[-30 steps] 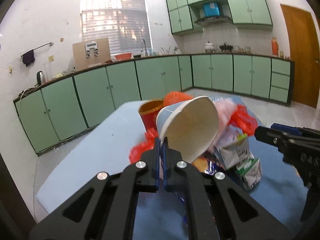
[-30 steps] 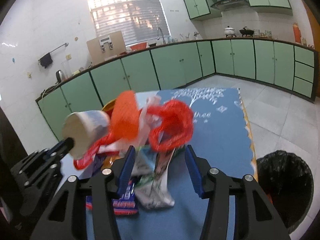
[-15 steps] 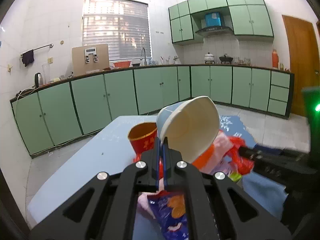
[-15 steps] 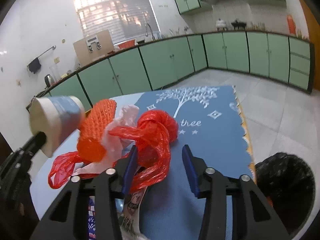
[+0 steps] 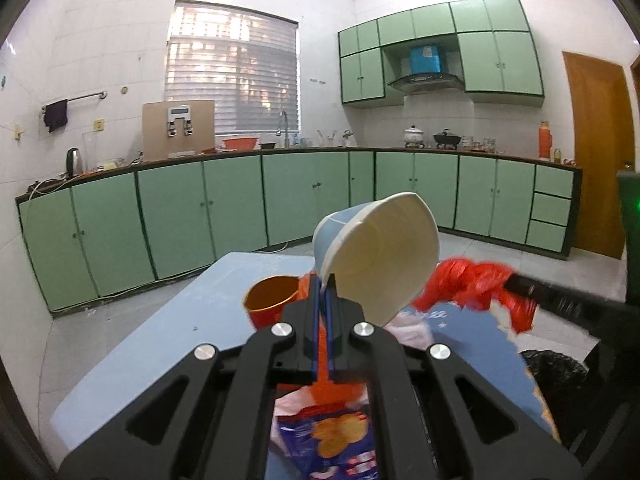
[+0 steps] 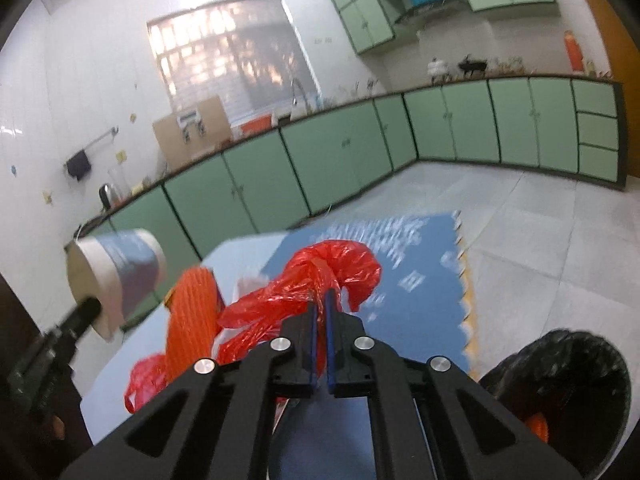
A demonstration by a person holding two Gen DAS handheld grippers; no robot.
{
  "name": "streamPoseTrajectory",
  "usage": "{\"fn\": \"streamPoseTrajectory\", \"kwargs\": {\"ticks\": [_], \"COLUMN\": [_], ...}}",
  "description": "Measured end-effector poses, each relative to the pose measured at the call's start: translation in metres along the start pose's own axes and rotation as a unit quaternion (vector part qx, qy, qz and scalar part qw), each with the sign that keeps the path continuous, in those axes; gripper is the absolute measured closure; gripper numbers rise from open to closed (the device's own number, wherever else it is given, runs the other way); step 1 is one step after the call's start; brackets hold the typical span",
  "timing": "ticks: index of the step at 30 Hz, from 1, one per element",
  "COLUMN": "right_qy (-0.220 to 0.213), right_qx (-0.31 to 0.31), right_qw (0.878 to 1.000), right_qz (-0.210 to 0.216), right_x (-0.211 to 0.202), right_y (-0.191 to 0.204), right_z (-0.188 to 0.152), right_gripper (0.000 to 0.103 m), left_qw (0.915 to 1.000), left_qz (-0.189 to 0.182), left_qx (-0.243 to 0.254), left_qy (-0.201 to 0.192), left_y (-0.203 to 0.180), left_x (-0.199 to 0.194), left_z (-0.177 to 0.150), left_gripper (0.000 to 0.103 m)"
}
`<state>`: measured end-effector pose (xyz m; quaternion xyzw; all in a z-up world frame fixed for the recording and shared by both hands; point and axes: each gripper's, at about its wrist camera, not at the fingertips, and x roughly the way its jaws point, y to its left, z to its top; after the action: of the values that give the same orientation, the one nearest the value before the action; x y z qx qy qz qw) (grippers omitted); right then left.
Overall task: Collect trash
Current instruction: 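Carry the cup and red bag over the bin and release both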
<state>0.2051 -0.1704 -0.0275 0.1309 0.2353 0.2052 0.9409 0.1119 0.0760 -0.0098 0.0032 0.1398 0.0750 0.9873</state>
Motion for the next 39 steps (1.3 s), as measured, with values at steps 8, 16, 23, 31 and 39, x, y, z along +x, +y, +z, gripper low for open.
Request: {"fn": "streamPoseTrajectory", "kwargs": {"ticks": [8, 16, 23, 31, 39], "right_qy": [-0.045, -0.025, 0.012, 0.032, 0.05], "right_qx": [0.021, 0.056, 0.088, 0.095, 0.12], "right_qw": [0.996, 0.983, 0.971, 0.966, 0.962], "right_qz": [-0.07, -0.175, -0.222, -0.237, -0.241], "right_x": [-0.065, -0.115, -0.121, -0.119, -0.112], "right_y": [-0.054, -0.141, -0.207, -0.253, -0.298], "right_z": [0.008, -0.021, -0.045, -0.063, -0.074], "right_gripper": [0.099, 0.099, 0.1, 0.095, 0.081], "left_qw": [0.9972, 0.9833, 0.9665, 0.952, 0.9363], "left_qz": [-0.074, -0.173, -0.229, -0.246, -0.252], "left_qx": [0.012, 0.037, 0.053, 0.089, 0.115], "left_qy": [-0.002, 0.043, 0.102, 0.159, 0.216], "left_y": [-0.058, -0.147, -0.227, -0.293, -0.335], "left_x": [-0.005, -0.005, 0.015, 0.058, 0.106], "left_z": [0.003, -0.022, -0.049, -0.077, -0.106], "left_gripper": [0.101, 0.101, 0.101, 0.1, 0.096]}}
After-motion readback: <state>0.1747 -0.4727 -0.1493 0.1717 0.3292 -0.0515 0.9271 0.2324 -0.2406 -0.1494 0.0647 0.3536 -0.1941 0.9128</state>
